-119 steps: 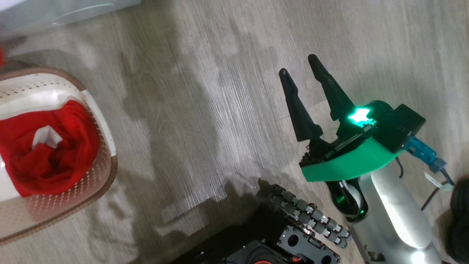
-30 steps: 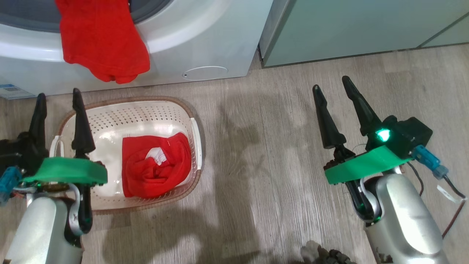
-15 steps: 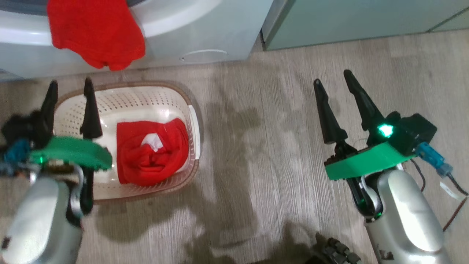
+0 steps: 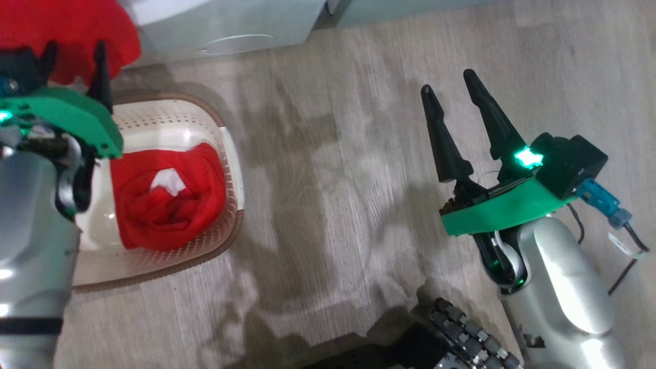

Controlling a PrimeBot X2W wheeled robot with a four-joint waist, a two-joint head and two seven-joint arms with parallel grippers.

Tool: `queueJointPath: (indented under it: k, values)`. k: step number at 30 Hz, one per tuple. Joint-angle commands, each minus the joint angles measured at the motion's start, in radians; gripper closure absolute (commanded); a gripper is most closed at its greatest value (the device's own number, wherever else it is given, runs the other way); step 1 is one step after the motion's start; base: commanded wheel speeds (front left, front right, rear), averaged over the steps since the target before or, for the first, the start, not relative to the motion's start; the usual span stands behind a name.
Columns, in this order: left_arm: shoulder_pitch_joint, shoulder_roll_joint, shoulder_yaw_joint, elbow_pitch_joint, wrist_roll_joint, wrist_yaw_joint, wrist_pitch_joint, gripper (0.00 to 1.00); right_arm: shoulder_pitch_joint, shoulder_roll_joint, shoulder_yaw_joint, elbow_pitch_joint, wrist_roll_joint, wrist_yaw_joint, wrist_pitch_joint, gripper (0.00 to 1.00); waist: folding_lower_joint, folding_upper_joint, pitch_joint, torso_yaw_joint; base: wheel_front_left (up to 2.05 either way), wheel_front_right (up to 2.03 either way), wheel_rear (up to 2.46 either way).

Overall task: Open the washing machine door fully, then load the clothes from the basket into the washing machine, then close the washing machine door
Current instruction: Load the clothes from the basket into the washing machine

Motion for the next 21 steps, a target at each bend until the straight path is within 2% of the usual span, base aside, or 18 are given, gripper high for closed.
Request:
queueJointPath:
  k: [1,6,16,17,18,19,21]
  values:
    - [-0.039,0.049,0.03,0.001,0.006,0.0,0.007,0.0,0.001,0.002,0.021,-0.032,0.01,0.0,-0.009,0.0,-0.0002,0.0,0.018,-0.021,0.0,0.0,0.0]
    - [-0.118,0.073,0.022,0.103,0.019,0.011,0.066,0.0,-0.001,0.002,0.029,-0.032,0.028,0.0,-0.009,0.0,-0.0002,0.0,0.028,-0.04,0.0,0.0,0.0]
    - [-0.231,0.09,0.016,0.202,0.026,0.048,0.158,0.0,-0.005,0.002,0.046,-0.029,0.053,0.0,-0.009,0.0,-0.0002,0.0,0.034,-0.051,0.0,0.0,0.0]
    - [-0.239,0.089,0.016,0.207,0.025,0.051,0.161,0.21,-0.007,0.002,0.047,-0.029,0.055,0.0,-0.009,0.0,-0.0002,0.0,0.033,-0.053,0.0,0.0,0.0]
    - [-0.244,0.089,0.017,0.213,0.024,0.053,0.163,0.82,-0.008,0.002,0.048,-0.029,0.057,0.0,-0.009,0.0,-0.0002,0.0,0.033,-0.054,0.0,0.0,0.0]
    - [-0.247,0.088,0.018,0.218,0.022,0.055,0.164,1.0,-0.008,0.002,0.048,-0.029,0.058,0.0,-0.009,0.0,-0.0002,0.0,0.032,-0.055,0.0,0.0,0.0]
    - [-0.25,0.089,0.018,0.226,0.02,0.056,0.162,1.0,-0.006,0.002,0.045,-0.028,0.06,0.0,-0.009,0.0,-0.0002,0.0,0.03,-0.056,0.0,0.0,0.0]
